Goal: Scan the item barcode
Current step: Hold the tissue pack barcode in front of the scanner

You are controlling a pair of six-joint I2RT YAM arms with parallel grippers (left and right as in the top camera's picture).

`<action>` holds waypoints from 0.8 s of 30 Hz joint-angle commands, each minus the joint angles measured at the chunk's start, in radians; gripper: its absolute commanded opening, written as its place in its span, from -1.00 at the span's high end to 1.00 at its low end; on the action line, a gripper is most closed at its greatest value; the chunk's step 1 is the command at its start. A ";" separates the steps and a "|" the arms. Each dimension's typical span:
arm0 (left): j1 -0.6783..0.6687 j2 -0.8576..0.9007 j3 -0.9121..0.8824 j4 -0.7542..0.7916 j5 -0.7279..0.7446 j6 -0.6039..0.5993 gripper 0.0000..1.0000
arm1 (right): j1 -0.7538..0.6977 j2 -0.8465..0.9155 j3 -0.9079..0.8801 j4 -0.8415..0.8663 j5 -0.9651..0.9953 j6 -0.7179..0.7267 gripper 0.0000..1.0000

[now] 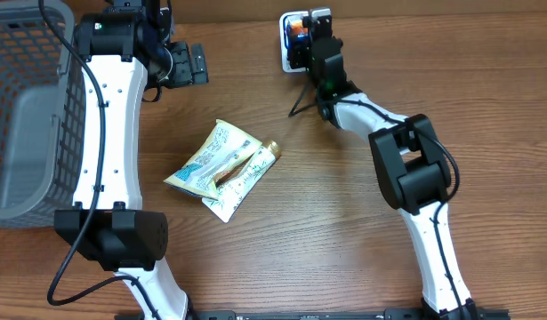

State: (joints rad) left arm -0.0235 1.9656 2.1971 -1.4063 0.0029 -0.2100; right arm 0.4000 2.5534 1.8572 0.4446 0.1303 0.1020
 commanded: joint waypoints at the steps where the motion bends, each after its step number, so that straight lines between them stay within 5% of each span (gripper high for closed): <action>1: 0.010 -0.009 -0.005 0.000 -0.013 -0.014 -0.99 | 0.004 0.009 0.067 -0.006 -0.008 -0.025 -0.14; 13: 0.010 -0.009 -0.005 0.000 -0.013 -0.014 -1.00 | 0.005 -0.023 0.069 -0.136 0.011 -0.069 -0.15; 24: 0.010 -0.009 -0.005 0.000 -0.013 -0.014 -0.99 | 0.012 -0.332 0.069 -0.495 0.138 -0.136 -0.12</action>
State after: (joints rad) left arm -0.0235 1.9656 2.1971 -1.4063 0.0029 -0.2100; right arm 0.4076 2.4016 1.9106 -0.0013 0.1944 -0.0189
